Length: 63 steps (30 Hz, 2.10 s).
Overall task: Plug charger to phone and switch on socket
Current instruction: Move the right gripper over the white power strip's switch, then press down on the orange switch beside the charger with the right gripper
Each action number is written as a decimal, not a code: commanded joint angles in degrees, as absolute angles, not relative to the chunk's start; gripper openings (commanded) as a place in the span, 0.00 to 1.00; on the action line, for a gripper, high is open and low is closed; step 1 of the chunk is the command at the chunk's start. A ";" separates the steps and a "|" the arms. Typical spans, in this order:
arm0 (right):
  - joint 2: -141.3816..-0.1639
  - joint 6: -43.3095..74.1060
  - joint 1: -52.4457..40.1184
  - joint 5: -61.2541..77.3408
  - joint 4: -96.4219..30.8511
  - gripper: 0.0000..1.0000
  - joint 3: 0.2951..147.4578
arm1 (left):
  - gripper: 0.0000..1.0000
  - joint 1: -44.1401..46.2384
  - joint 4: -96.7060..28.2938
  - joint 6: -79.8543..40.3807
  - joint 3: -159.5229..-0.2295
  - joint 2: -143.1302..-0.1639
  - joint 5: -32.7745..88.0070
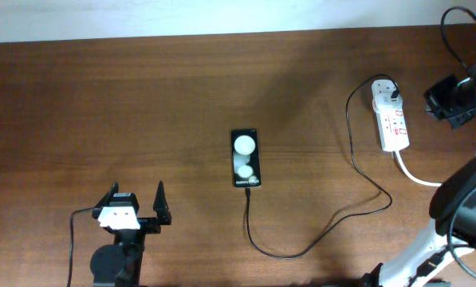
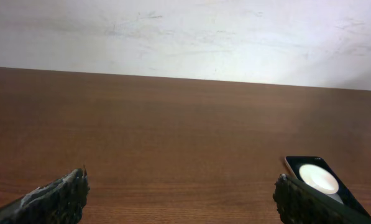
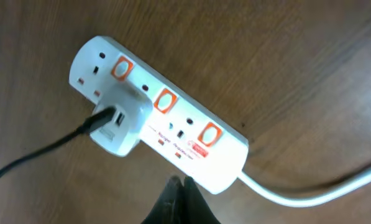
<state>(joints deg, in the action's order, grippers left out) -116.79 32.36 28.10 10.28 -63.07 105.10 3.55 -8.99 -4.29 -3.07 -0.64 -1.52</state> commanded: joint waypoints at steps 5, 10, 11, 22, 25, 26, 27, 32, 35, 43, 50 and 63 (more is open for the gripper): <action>-120.90 33.69 26.48 13.54 -57.36 0.04 106.08 | 0.99 3.20 -8.82 -4.86 -2.48 -0.51 -1.26; -122.87 33.89 24.69 12.91 -54.59 0.04 106.08 | 0.99 3.20 -8.82 -4.86 -2.48 -0.51 -1.28; -123.02 33.87 24.51 12.64 -54.59 0.04 106.08 | 0.99 3.20 -8.82 -4.86 -2.48 -0.51 -1.28; -124.81 33.45 24.34 8.47 -53.52 0.04 106.08 | 0.99 3.20 -8.82 -4.86 -2.48 -0.51 -1.28; -125.10 33.43 24.34 8.36 -53.54 0.04 106.08 | 0.99 3.20 -8.82 -4.86 -2.48 -0.51 -1.28; -125.12 33.43 24.34 8.36 -53.69 0.04 106.08 | 0.99 3.20 -8.82 -4.86 -2.48 -0.51 -1.26; -125.21 33.43 24.32 8.38 -53.74 0.04 106.08 | 0.99 3.20 -8.82 -4.86 -2.48 -0.51 -1.28; -126.50 33.45 24.32 10.17 -53.67 0.04 106.08 | 0.99 3.20 -8.82 -4.86 -2.48 -0.51 -1.26; -126.91 33.45 23.68 10.31 -53.28 0.04 106.08 | 0.99 3.20 -8.82 -4.86 -2.48 -0.51 -1.28; -126.91 33.47 22.22 2.31 -53.28 0.04 106.08 | 0.99 3.20 -8.82 -4.86 -2.48 -0.51 -1.28; -127.44 33.47 22.09 0.97 -53.52 0.04 106.04 | 0.99 3.20 -8.82 -4.86 -2.48 -0.51 -1.26; -129.10 33.45 22.09 3.20 -52.47 0.04 106.04 | 0.99 3.20 -8.82 -4.86 -2.48 -0.51 -1.28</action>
<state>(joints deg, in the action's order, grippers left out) -128.55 33.63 22.17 2.61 -52.56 105.12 3.55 -8.99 -4.29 -3.05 -0.64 -1.52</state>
